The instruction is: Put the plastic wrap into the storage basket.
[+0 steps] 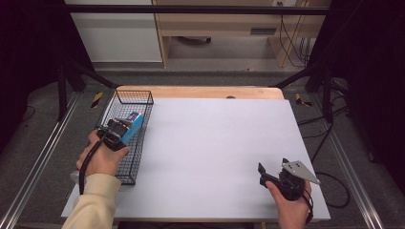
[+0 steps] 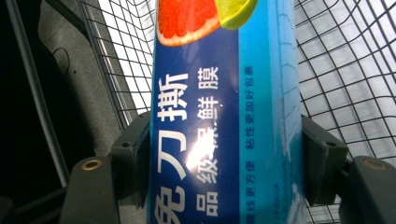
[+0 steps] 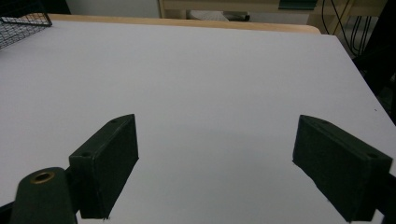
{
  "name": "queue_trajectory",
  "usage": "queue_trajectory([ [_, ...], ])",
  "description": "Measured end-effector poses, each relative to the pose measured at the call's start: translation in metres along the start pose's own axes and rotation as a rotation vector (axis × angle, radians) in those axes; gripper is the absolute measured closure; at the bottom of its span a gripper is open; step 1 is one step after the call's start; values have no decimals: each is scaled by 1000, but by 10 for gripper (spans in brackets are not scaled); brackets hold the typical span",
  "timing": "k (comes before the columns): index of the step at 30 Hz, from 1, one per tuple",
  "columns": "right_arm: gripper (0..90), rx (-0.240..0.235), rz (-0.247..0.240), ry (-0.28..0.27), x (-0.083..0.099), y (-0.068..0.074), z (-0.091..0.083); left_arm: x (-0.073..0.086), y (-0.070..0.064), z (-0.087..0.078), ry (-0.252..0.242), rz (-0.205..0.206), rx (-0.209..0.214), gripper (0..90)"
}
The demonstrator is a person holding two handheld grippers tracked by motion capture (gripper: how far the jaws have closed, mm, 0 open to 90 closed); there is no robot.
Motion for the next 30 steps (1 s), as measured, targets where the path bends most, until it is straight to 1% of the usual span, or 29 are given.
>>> queue_trajectory([
  [3,144,0,-2,1,0,0,0,-1,1,1,9,0,-3,320],
  [7,144,-3,-2,2,0,0,0,-2,-1,3,27,14,-10,320],
  [10,143,-5,-3,6,0,0,0,-3,0,4,48,14,-1,319],
  [15,144,-4,0,7,1,0,0,-3,2,6,58,6,6,319],
  [18,144,-2,-1,6,1,0,0,-5,0,9,82,6,21,318],
  [30,144,-6,-3,7,1,0,0,-6,1,9,88,5,20,317],
])
Point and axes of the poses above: each handheld gripper's, and its own axes: z roughly forward along the jaws, x roughly out of its underside, y roughly to its left, the point moved 3 cm from there along z, roughly forward along the jaws, and after that the axes turned 9 degrees about x, right-handed, at the moved point
